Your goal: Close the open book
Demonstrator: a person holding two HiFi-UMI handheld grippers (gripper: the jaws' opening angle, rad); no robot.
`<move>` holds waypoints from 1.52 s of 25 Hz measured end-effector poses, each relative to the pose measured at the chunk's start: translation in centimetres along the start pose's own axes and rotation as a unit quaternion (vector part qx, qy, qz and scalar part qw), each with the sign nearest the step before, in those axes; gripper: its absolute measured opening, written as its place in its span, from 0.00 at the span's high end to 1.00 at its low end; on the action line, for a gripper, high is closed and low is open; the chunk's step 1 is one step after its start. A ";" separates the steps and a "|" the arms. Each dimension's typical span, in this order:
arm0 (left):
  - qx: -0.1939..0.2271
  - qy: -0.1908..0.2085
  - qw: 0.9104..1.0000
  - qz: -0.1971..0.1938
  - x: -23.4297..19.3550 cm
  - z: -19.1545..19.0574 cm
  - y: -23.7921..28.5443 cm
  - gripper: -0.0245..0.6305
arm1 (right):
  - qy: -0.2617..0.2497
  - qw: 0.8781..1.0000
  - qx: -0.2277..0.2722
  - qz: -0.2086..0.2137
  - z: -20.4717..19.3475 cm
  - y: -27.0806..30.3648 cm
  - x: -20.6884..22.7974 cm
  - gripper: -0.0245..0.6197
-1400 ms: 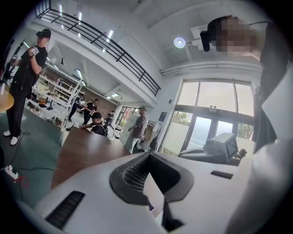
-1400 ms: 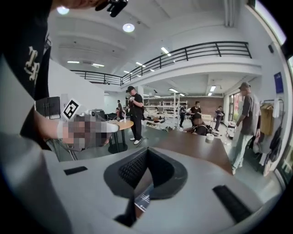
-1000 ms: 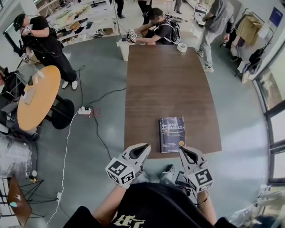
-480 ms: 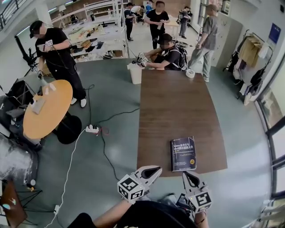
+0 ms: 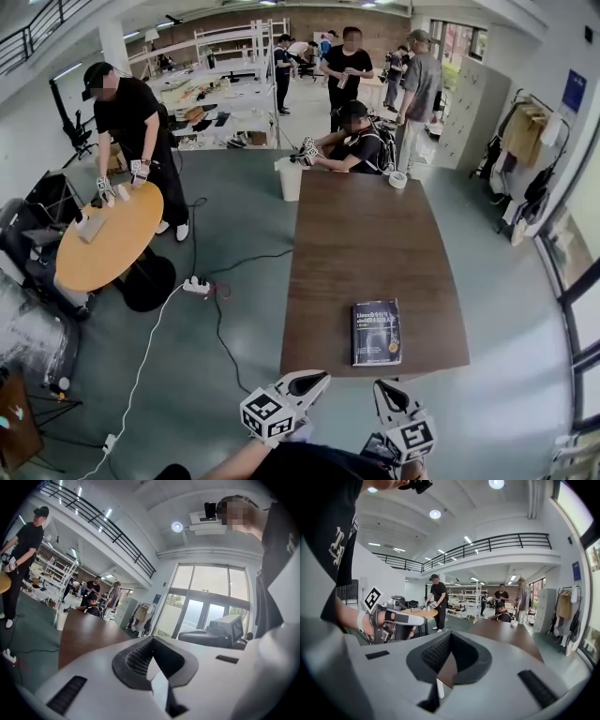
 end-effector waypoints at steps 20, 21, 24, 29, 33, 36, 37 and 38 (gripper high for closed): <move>-0.049 0.016 0.998 -0.027 14.4 -7.4 -4.4 0.95 | 0.058 0.997 0.029 -0.030 -9.3 -15.4 -4.6 0.98; -0.051 0.019 0.998 -0.030 14.5 -7.4 -4.6 0.95 | 0.064 0.997 0.033 -0.032 -9.3 -15.7 -4.9 0.98; -0.053 0.023 0.997 -0.040 15.0 -7.1 -5.0 0.95 | 0.073 0.995 0.032 -0.052 -8.7 -16.8 -5.4 0.98; -0.053 0.031 0.996 -0.062 15.2 -6.6 -5.6 0.95 | 0.079 0.992 0.019 -0.095 -8.5 -17.8 -6.0 0.98; -0.052 0.034 0.995 -0.077 14.4 -6.4 -7.5 0.95 | 0.085 0.990 0.024 -0.111 -8.3 -17.4 -8.0 0.98; -0.052 0.033 0.995 -0.084 13.7 -6.2 -9.8 0.95 | 0.085 0.989 0.025 -0.119 -7.5 -16.4 -10.5 0.98; -0.052 0.032 0.994 -0.086 13.5 -6.0 -10.5 0.95 | 0.083 0.989 0.030 -0.116 -7.1 -15.9 -11.5 0.98; -0.051 0.031 0.994 -0.086 13.3 -5.9 -11.3 0.95 | 0.079 0.990 0.034 -0.110 -6.8 -15.4 -12.5 0.98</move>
Point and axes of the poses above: the fingertips, and each gripper's own axes: y forward along the fingers, x to its right, z out of its top, the point moved 4 cm from there along -y, backward along the fingers, and after that the axes turned 1 degree about -z, right-handed, at the moved point
